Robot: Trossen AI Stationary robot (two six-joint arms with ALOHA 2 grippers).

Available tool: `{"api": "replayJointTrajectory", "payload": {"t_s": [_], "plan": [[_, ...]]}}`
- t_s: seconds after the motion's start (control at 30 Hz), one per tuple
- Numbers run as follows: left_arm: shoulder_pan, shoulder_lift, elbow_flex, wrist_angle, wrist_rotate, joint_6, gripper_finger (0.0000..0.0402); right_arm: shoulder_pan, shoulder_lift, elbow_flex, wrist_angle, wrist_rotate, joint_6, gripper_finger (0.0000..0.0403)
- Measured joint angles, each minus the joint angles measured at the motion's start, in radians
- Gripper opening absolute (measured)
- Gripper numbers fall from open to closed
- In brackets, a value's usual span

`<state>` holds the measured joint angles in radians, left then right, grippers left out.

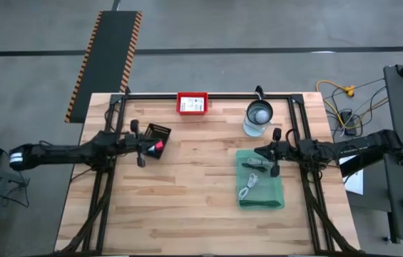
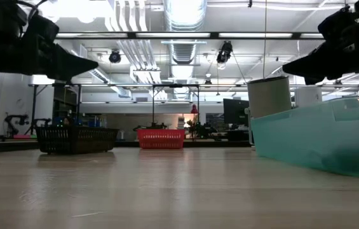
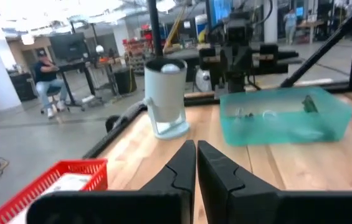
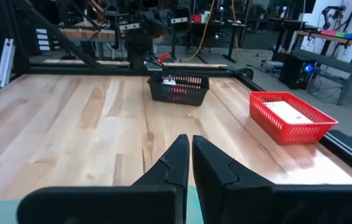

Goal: Pick and place items into bin
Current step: Return to Home Position

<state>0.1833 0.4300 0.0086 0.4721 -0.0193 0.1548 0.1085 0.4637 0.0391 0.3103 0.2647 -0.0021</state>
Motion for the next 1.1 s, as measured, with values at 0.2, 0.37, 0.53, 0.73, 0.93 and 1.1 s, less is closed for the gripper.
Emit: {"api": "replayJointTrajectory", "payload": {"t_s": [0.2, 0.37, 0.53, 0.73, 0.93, 1.1], "plan": [[-0.002, -0.12, 0.0, -0.153, 0.003, -0.034, 0.0, 0.003, -0.068, 0.0, -0.045, -0.015, 0.009, 0.0008], [-0.003, -0.256, -0.001, -0.302, 0.028, -0.052, 0.0, 0.011, -0.191, 0.001, -0.206, -0.083, 0.05, 0.0008], [-0.003, -0.4, -0.001, -0.397, 0.046, -0.07, 0.0, 0.036, -0.334, 0.0, -0.268, -0.09, 0.042, 0.0008], [-0.006, -0.376, -0.002, -0.444, 0.071, -0.089, 0.0, 0.058, -0.463, 0.001, -0.34, -0.098, 0.027, 0.0008], [-0.006, -0.383, -0.002, -0.447, 0.072, -0.093, 0.0, 0.058, -0.464, 0.0, -0.361, -0.11, 0.04, 0.0008], [-0.007, -0.403, -0.003, -0.447, 0.087, -0.093, 0.0, 0.058, -0.464, 0.0, -0.36, -0.113, 0.044, 0.0008]]}}
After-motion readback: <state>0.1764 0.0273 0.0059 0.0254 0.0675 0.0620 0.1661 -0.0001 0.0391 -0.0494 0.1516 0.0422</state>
